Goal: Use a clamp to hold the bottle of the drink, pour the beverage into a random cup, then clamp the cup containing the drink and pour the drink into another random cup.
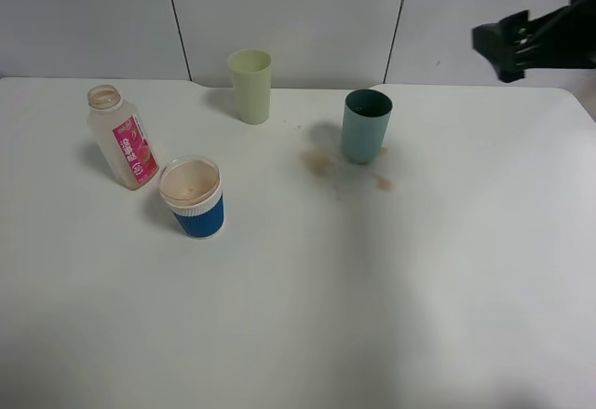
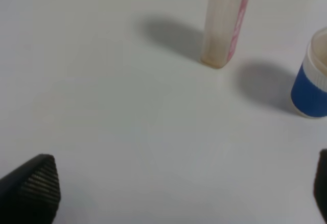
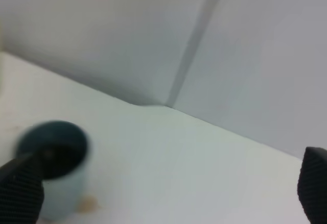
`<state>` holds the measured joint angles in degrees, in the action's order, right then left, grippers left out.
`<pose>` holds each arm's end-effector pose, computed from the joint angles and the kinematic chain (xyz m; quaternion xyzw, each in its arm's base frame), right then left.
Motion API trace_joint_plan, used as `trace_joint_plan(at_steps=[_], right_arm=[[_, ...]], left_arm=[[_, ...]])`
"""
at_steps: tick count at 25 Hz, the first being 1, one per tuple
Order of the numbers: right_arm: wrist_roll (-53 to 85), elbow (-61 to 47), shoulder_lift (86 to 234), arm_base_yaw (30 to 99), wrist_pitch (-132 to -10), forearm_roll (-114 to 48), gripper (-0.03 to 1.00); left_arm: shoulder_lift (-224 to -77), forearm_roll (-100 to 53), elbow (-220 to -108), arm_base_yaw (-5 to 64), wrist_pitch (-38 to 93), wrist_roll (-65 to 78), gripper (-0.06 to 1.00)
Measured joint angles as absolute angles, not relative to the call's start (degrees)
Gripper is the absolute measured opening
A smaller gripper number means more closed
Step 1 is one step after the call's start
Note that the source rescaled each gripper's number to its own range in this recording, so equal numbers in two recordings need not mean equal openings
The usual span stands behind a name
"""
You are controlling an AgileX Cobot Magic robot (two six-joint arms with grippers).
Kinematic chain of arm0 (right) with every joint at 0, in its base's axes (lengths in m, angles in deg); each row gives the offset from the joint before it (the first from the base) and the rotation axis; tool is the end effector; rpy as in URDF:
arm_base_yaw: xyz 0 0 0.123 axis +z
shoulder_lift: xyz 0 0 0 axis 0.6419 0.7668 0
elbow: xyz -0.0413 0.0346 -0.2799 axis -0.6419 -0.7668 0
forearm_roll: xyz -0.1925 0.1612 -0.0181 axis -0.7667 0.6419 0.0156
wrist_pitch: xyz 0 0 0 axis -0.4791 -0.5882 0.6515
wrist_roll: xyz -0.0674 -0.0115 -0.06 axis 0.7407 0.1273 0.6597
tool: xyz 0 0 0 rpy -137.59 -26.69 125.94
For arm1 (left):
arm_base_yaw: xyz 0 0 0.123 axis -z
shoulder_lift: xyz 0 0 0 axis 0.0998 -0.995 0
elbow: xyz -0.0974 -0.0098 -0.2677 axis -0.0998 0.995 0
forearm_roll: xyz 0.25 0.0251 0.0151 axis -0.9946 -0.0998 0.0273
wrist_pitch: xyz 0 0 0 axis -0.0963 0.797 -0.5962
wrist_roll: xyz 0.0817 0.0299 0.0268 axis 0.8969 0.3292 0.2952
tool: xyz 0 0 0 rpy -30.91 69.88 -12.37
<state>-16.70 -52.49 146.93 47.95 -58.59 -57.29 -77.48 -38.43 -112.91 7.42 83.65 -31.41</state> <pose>0.2196 0.0324 0.2932 -0.1077 0.7989 0.0128 0.5916 -0.0049 0.0026 0.2781 -0.0136 0.8491 -0.0079 0.5281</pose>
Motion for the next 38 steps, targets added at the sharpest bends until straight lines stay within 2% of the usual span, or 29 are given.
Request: trace_joint_plan(at_steps=[8,26,32,38], right_arm=[[-17.26,-57.01,126.58,38.8,-70.42,-54.2,1.0],[-11.91,-57.05,88.23,38.5,-109.45,-48.57,1.0],[-9.05,-57.05,86.69,38.5,-119.88,-43.9,1.0],[-5.91,-57.56,86.69,38.5,-121.58,-43.68,1.0]], left_arm=[[-77.48,-38.43,-112.91,7.42,83.65,-31.41,1.0],[-77.48,-38.43,-112.91,7.42,83.65,-31.41,1.0],[-77.48,-38.43,-112.91,7.42,83.65,-31.41,1.0],[-77.48,-38.43,-112.91,7.42,83.65,-31.41,1.0]])
